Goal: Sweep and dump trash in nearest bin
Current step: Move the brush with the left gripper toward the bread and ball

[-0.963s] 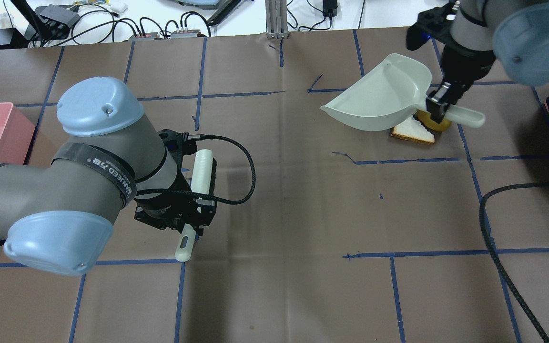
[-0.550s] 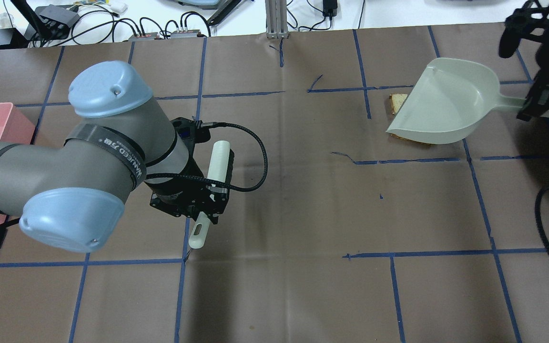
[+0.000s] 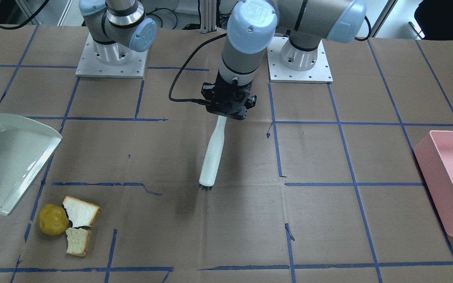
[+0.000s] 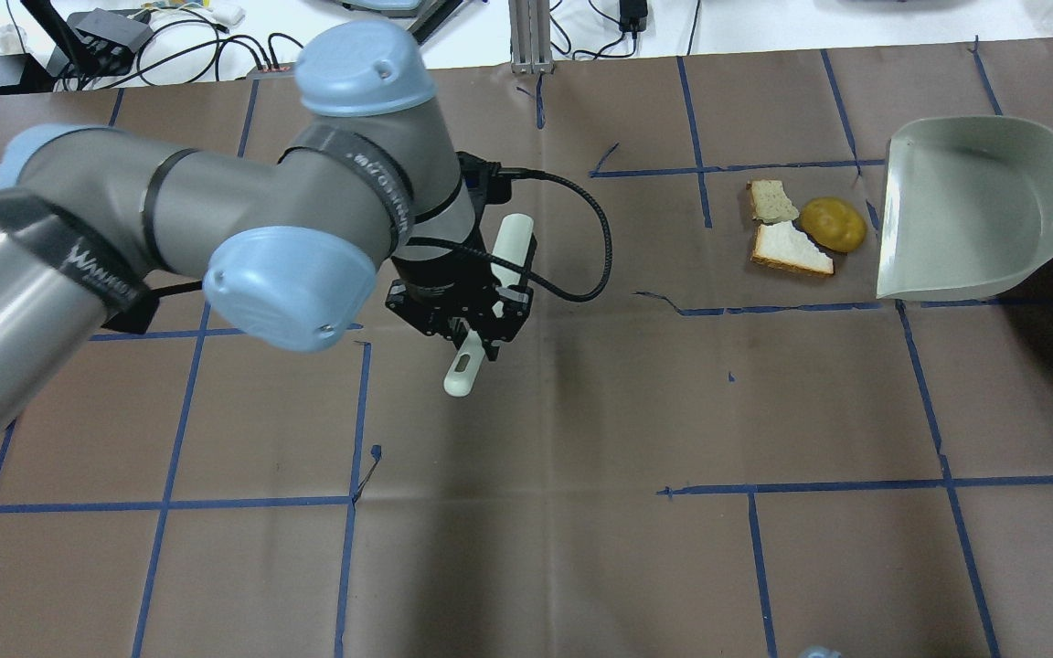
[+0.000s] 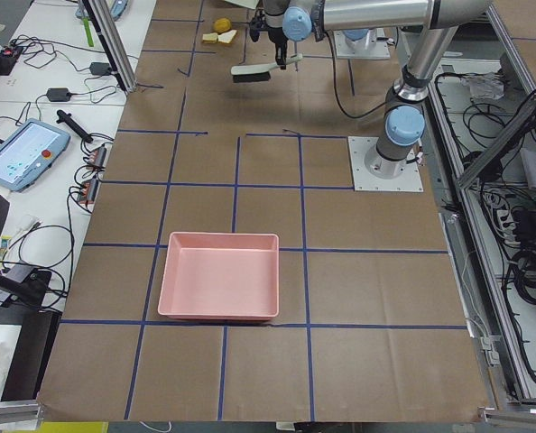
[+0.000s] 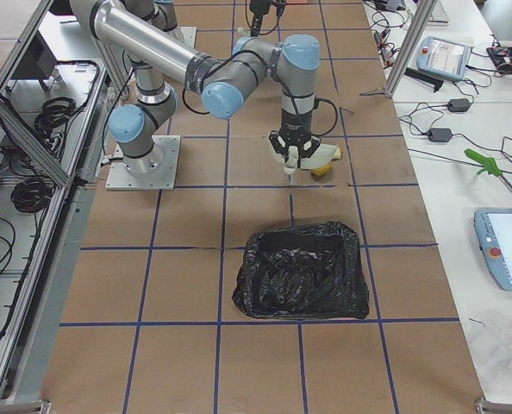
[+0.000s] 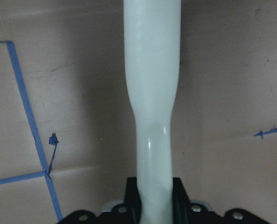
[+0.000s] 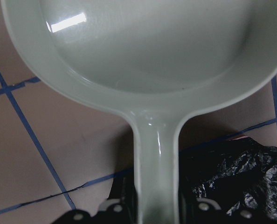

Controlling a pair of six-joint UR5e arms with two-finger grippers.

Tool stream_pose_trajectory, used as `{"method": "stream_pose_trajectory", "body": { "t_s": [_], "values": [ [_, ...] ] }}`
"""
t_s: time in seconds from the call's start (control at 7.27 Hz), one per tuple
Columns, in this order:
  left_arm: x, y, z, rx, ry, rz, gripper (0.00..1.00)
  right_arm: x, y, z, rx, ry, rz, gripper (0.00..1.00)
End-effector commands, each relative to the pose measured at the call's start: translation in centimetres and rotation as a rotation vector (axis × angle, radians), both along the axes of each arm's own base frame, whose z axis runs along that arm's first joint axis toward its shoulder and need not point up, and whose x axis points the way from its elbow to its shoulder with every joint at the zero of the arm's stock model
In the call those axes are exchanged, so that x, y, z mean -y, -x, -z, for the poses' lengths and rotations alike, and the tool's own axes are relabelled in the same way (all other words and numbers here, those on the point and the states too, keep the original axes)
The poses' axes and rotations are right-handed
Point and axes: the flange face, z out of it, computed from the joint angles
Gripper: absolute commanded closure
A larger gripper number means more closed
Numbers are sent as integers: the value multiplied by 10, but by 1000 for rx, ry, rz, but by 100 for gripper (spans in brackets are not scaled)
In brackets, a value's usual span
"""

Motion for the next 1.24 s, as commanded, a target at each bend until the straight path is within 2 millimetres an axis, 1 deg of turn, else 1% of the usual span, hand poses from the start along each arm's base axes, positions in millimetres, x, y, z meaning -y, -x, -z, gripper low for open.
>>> {"method": "stream_pose_trajectory", "body": {
  "t_s": [0.0, 0.14, 0.28, 0.41, 0.55, 0.69, 0.83, 0.96, 1.1],
  "values": [
    [34, 77, 18, -11, 49, 37, 99, 23, 38, 32, -41, 17, -106, 100],
    [36, 107, 25, -13, 68, 7, 99, 30, 44, 44, -28, 6, -105, 100],
    [43, 130, 39, 32, 99, 29, 98, 37, 50, 50, -30, 7, -118, 100],
    [57, 164, 47, 65, 174, 65, 99, 48, 57, 57, -35, -11, -195, 100],
    [64, 188, 53, 76, 185, 40, 99, 62, 72, 67, -35, -23, -237, 100],
    [75, 201, 61, 86, 174, -140, 100, 81, 86, 75, -37, -35, -278, 100],
    [82, 217, 76, 100, 192, -162, 100, 97, 96, 91, -30, -53, -311, 100],
    [86, 234, 90, 113, 195, -152, 100, 106, 101, 103, -22, -57, -306, 100],
    [94, 248, 95, 128, 184, -142, 100, 110, 101, 105, -7, -39, -304, 100]
  ]
}}
